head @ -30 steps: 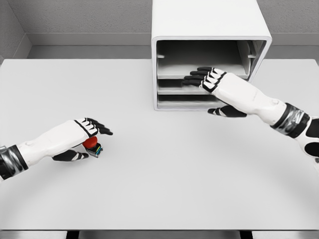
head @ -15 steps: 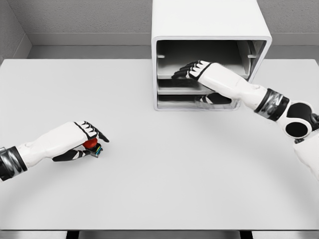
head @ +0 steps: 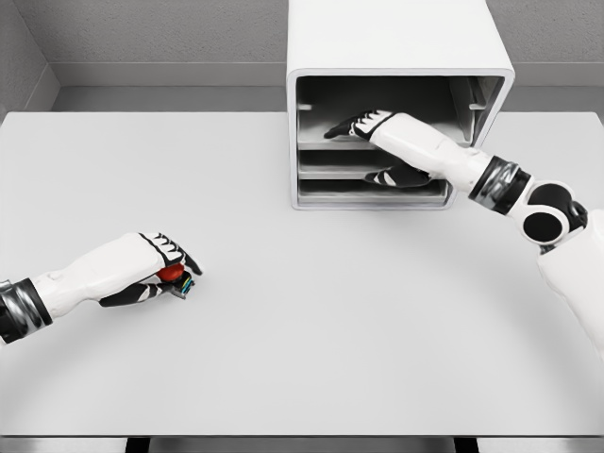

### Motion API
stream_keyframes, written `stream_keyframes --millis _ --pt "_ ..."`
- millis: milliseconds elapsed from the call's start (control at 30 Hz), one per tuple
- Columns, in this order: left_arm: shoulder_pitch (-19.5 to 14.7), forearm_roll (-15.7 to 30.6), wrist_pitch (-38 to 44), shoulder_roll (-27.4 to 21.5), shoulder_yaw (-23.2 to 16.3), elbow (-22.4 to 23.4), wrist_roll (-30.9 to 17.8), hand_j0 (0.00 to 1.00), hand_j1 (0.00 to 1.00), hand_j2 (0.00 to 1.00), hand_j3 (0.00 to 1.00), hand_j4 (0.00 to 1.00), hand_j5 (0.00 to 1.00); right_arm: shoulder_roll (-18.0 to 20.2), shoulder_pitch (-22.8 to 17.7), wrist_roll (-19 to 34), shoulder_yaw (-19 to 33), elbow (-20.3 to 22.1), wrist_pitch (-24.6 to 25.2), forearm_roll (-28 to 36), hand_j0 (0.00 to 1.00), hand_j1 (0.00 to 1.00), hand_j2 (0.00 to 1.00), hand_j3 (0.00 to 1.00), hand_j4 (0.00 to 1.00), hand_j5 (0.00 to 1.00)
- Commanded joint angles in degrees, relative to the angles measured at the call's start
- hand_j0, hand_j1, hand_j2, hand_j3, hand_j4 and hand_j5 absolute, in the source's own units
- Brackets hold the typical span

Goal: Slide open multi-storey tabletop storage cabinets and put open load switch and slide close multi-storey tabletop storage cabinets

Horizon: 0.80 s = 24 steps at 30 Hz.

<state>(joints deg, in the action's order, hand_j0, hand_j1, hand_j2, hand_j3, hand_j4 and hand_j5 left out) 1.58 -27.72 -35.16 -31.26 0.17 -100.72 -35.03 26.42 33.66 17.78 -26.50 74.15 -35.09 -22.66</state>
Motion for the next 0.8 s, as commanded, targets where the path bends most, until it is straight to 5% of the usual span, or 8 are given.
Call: stream_keyframes --millis 0,367,767 --pt "0.00 0.39 0.16 0.06 0.00 0.09 0.03 0.47 0.47 0.47 0.47 0.47 0.47 -0.40 0.00 -0.03 0.04 -1.03 0.09 0.42 0.85 0.85 0.85 0.85 0.85 0.85" --pt "0.00 0.74 0.16 0.15 0.27 -0.18 0.03 0.40 0.40 0.40 0.40 0.40 0.40 -1.46 1.23 0.24 0.04 -4.37 0.09 0.16 0.85 0.85 0.85 0.85 0.85 0.85" --pt "-0.97 2.14 0.16 0.32 0.62 -1.93 0.03 0.40 0.40 0.40 0.40 0.40 0.40 0.65 0.35 0.06 0.04 -0.41 0.09 0.33 0.86 0.86 0.86 0.86 0.86 0.86"
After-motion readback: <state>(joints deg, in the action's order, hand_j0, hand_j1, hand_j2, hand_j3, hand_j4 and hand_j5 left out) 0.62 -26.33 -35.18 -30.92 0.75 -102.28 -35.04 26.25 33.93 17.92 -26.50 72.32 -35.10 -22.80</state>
